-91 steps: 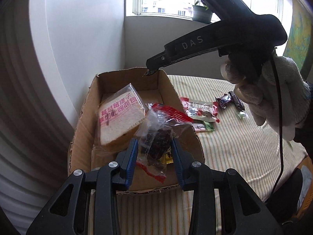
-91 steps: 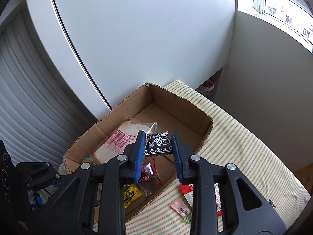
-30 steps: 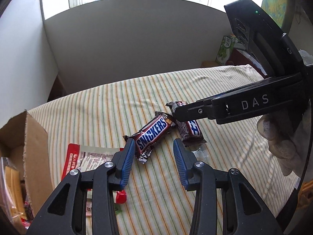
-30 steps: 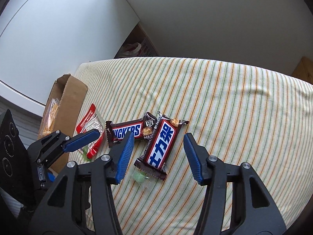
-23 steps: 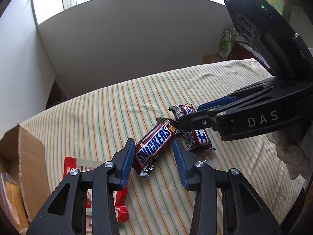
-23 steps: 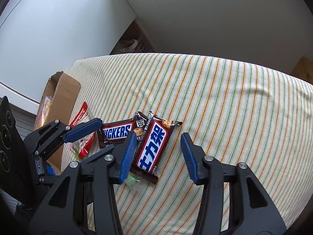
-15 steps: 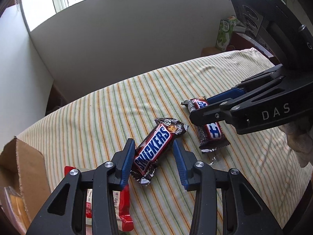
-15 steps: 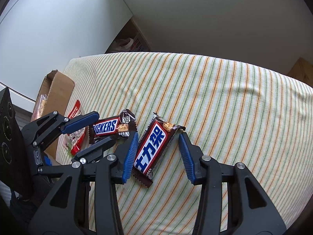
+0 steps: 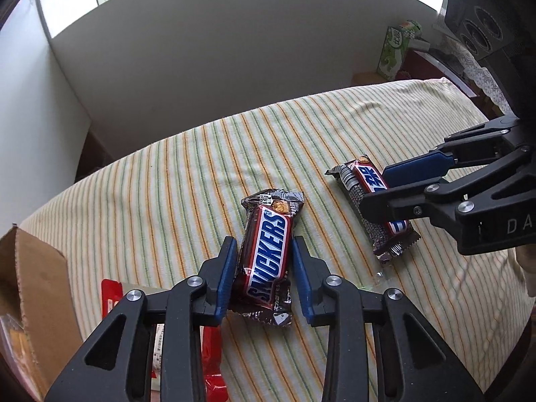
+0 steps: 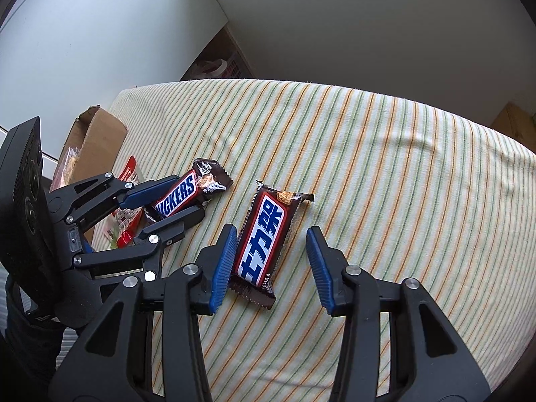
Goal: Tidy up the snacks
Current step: 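Close both grippers on the Snickers bars and lift them, then carry both Snickers bars into the box and open both grippers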
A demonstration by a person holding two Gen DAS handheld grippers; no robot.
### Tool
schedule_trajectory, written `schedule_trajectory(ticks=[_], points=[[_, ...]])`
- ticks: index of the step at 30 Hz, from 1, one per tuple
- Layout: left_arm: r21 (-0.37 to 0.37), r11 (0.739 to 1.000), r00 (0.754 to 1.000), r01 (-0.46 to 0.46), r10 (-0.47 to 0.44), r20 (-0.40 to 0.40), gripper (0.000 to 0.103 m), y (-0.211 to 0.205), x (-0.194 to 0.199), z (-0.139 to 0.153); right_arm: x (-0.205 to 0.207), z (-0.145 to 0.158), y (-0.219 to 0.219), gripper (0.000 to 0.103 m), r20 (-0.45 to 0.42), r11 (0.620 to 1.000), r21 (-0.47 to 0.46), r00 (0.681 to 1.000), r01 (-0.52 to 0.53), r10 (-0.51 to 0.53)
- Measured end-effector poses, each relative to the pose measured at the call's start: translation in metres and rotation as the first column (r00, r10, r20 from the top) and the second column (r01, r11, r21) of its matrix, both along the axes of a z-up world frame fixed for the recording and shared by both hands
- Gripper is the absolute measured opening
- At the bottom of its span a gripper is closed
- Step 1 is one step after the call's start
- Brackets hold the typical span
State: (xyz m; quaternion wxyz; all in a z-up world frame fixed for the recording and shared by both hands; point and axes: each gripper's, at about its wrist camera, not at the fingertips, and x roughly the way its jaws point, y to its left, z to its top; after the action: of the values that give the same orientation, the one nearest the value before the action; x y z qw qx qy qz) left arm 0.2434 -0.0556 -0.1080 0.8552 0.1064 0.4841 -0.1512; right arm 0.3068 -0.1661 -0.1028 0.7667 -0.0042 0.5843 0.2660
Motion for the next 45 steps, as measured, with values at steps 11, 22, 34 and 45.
schedule_trajectory(ticks=[11,22,34,45], points=[[-0.064,0.997,0.999,-0.043,0.043,-0.003,0.027,0.009,-0.015,0.009,-0.012,-0.001,0.015,0.033,0.007,1.000,-0.014,1.000,-0.011,0.011],[-0.124,0.991,0.997,-0.055,0.062,0.055,0.027,0.019,-0.045,0.044,-0.036,0.028,0.017,0.033,0.057,1.000,0.002,0.998,-0.008,0.008],[-0.145,0.984,0.984,-0.103,0.123,0.133,0.027,0.072,-0.092,0.080,-0.066,0.074,0.058,0.033,0.124,0.997,0.028,0.990,-0.079,0.075],[-0.139,0.969,0.962,-0.203,0.224,0.157,0.027,0.154,-0.142,0.094,-0.081,0.094,0.132,0.033,0.152,0.983,0.046,0.974,-0.178,0.169]])
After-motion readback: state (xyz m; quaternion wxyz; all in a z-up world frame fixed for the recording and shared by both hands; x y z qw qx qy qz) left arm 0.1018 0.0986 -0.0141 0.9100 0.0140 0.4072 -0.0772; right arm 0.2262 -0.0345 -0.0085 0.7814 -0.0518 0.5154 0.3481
